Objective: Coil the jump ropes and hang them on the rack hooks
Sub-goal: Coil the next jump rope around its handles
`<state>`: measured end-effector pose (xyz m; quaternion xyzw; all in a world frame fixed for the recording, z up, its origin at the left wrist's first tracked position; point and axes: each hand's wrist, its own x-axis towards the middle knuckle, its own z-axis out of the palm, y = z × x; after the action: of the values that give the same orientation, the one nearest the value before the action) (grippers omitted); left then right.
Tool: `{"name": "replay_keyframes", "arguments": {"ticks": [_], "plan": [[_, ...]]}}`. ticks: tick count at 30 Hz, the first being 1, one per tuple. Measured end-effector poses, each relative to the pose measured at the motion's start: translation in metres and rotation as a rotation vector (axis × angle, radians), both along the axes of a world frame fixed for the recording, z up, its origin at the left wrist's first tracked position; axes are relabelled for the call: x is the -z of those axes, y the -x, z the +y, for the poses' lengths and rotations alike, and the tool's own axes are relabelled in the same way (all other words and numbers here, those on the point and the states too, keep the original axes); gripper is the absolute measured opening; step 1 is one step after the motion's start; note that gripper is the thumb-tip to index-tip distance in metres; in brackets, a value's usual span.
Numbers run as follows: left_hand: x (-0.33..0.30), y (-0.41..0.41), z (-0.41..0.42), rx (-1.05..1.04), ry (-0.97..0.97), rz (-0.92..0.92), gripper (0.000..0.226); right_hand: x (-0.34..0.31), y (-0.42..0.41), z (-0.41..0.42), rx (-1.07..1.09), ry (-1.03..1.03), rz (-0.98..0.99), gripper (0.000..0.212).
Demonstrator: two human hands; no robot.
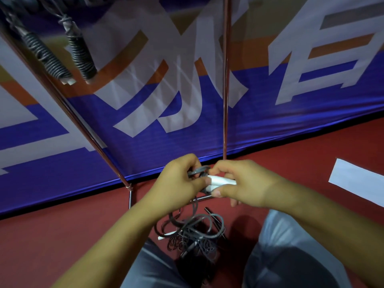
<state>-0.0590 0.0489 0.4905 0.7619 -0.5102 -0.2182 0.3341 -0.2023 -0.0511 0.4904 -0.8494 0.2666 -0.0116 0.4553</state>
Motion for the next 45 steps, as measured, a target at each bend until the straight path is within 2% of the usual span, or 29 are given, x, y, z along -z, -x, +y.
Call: {"name": "replay_keyframes", "arguments": {"ticks": [3, 10, 14, 19, 21, 22, 25, 28, 30, 32, 35, 38, 41, 45], "plan": [[-0.007, 0.003, 0.0, -0.04, 0.096, -0.046, 0.029, -0.003, 0.0, -0.001, 0.051, 0.022, -0.058, 0.031], [-0.006, 0.007, 0.002, -0.052, 0.314, -0.228, 0.028, -0.008, -0.001, -0.001, 0.134, -0.163, -0.236, 0.054], [-0.003, 0.006, 0.005, 0.007, 0.417, -0.32, 0.028, -0.004, 0.001, 0.003, 0.194, -0.233, -0.348, 0.05], [0.003, 0.004, 0.01, 0.06, 0.411, -0.298, 0.03, -0.004, -0.001, 0.004, 0.283, -0.247, -0.441, 0.044], [0.006, 0.006, 0.011, 0.034, 0.341, -0.211, 0.03, -0.005, -0.003, 0.002, 0.301, -0.249, -0.466, 0.041], [0.005, 0.007, 0.012, 0.013, 0.28, -0.105, 0.028, -0.005, -0.005, 0.001, 0.308, -0.247, -0.478, 0.041], [-0.01, 0.008, 0.011, -0.016, 0.12, 0.371, 0.025, -0.004, -0.009, -0.004, 0.355, -0.24, -0.521, 0.04], [-0.016, -0.002, 0.006, 0.014, -0.009, 0.663, 0.053, -0.004, -0.009, -0.012, 0.395, -0.237, -0.546, 0.041], [-0.016, -0.007, 0.0, 0.047, -0.087, 0.902, 0.062, -0.004, -0.01, -0.015, 0.389, -0.215, -0.557, 0.043], [-0.015, -0.009, -0.005, 0.097, -0.083, 1.042, 0.056, -0.003, -0.01, -0.014, 0.379, -0.202, -0.572, 0.045], [-0.01, -0.01, -0.011, 0.238, -0.04, 1.214, 0.031, 0.0, -0.009, -0.012, 0.367, -0.132, -0.562, 0.047], [-0.007, -0.015, -0.015, 0.397, -0.068, 1.396, 0.026, 0.001, -0.006, -0.017, 0.387, -0.096, -0.567, 0.046], [-0.006, -0.017, -0.02, 0.402, -0.083, 1.356, 0.019, -0.001, -0.004, -0.021, 0.382, -0.084, -0.576, 0.045], [-0.008, -0.019, -0.022, 0.255, -0.004, 0.918, 0.014, -0.007, -0.005, -0.03, 0.424, -0.16, -0.615, 0.041]]}}
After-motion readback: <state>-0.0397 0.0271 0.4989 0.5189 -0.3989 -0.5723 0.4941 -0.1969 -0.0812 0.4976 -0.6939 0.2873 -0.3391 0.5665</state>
